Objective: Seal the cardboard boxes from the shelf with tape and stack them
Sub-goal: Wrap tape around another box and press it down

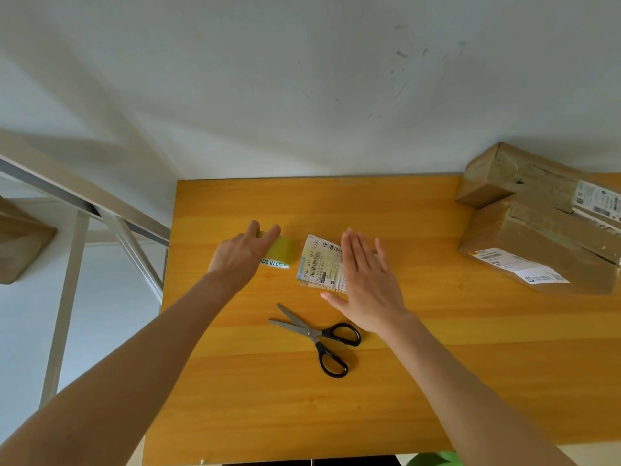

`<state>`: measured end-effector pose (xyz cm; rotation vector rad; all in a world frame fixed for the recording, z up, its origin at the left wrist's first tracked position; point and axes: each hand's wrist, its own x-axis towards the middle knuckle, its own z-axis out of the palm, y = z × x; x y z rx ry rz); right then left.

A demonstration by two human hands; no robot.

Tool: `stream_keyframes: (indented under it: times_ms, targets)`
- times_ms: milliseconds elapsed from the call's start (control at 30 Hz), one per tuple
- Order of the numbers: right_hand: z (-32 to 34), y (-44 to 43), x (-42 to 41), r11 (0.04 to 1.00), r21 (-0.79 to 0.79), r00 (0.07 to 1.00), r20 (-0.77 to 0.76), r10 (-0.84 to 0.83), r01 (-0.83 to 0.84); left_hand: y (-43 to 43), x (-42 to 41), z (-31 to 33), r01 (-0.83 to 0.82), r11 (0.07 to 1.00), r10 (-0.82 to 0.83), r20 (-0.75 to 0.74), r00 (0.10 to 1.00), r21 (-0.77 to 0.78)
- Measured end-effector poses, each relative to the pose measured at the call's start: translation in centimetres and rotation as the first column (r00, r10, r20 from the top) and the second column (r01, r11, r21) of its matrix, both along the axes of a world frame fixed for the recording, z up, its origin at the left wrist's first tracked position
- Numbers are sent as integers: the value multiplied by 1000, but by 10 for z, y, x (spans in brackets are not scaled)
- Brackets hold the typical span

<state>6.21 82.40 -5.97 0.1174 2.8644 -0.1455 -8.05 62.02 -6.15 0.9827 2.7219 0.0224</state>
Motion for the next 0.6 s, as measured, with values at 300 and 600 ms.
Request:
stream_keyframes:
  times_ms: [300,600]
  targets:
    - [1,-34,-32,997,-41,997,-16,70,-70,-2,3,-5,-2,999,4,33,999,-34]
    - [22,-46,-54,997,-30,997,-54,64,-65,-18,1,8,-50,999,50,21,999,7]
